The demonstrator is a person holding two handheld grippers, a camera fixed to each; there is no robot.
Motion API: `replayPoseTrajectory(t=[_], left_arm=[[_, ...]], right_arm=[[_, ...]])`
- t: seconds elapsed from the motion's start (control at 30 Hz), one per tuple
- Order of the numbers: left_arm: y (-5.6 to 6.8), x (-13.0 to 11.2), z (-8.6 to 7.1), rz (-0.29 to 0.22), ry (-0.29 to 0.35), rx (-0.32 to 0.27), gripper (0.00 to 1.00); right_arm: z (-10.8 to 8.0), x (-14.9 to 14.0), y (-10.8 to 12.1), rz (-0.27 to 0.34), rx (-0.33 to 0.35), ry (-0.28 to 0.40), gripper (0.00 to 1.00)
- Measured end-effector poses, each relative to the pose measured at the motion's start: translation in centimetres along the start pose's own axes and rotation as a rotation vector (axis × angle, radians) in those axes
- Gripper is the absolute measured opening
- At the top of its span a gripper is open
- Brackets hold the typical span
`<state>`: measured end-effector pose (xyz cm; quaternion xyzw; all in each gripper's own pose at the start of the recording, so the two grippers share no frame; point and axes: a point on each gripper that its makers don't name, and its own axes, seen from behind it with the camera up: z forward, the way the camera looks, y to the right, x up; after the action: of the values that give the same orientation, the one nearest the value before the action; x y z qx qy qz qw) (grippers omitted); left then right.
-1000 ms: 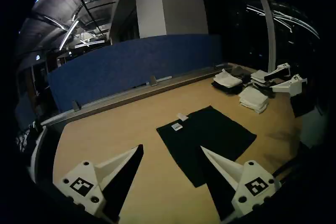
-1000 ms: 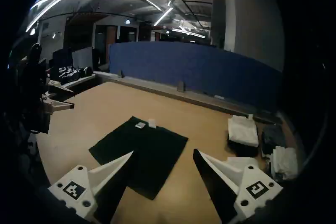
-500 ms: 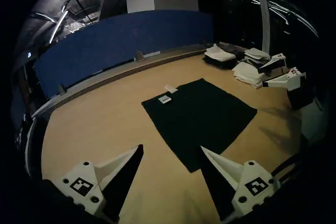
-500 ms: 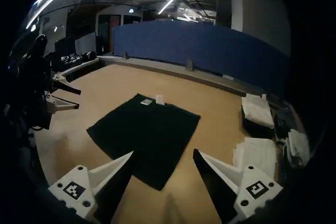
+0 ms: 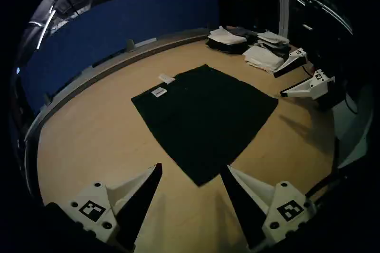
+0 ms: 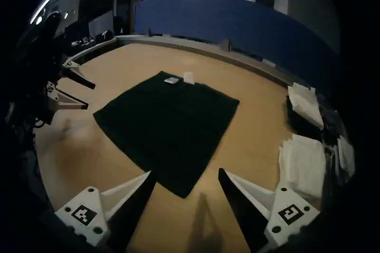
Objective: Fold towel
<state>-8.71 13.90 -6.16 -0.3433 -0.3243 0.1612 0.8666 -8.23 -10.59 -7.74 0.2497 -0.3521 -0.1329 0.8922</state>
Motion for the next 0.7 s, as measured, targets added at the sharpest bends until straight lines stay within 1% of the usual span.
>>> replayPoseTrajectory(t=[0.1, 0.27, 0.47, 0.7], left_arm=[[0.6, -0.6, 0.4, 0.013, -0.037, -0.033, 0.9], [1.5, -1.4, 1.1, 0.02, -0.087, -0.072, 0.9], [1.9, -2.3, 1.8, 0.027, -0.129, -0.078, 0.9], [2.0, -3.0, 2.6, 0.041, -0.17, -0.075, 0.89]], right_arm=[[0.3, -0.9, -0.3, -0.004, 0.019, -0.044, 1.0], [0.5, -1.7, -0.8, -0.007, 0.053, -0.093, 0.99], [0.8, -2.7, -1.0, -0.02, 0.061, -0.134, 0.98], [1.2, -3.6, -0.8, -0.016, 0.06, -0.166, 0.9]])
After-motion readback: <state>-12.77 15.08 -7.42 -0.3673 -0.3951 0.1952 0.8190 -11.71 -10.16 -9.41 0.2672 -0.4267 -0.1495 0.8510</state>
